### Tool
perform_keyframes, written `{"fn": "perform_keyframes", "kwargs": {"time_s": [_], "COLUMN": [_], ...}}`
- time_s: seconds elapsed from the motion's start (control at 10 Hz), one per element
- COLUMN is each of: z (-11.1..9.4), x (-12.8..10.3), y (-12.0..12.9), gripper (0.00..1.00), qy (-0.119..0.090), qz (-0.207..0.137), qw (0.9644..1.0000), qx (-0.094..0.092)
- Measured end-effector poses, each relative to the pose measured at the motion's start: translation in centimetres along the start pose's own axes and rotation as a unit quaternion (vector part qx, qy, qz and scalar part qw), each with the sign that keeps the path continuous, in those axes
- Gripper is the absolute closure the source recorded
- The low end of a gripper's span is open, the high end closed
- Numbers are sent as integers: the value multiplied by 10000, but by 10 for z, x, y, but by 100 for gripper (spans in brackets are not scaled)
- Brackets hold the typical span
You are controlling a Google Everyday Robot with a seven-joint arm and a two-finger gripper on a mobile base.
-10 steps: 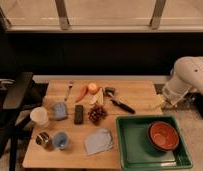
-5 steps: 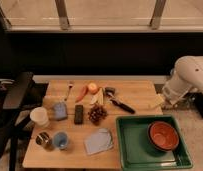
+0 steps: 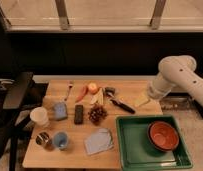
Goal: Place sponge in plastic cup
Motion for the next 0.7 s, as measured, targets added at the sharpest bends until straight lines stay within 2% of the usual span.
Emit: {"fn": "perform_keyframes", "kwargs": {"time_s": [0.4, 0.6, 0.7], "z": [19, 31, 33], "x": [-42, -63, -67], "y": [79, 127, 140], "gripper": [22, 22, 22], "qy": [-50, 6, 22], "qz": [-655, -1030, -1112], "qw": [9978, 9947, 9938], "qx": [13, 13, -23]}}
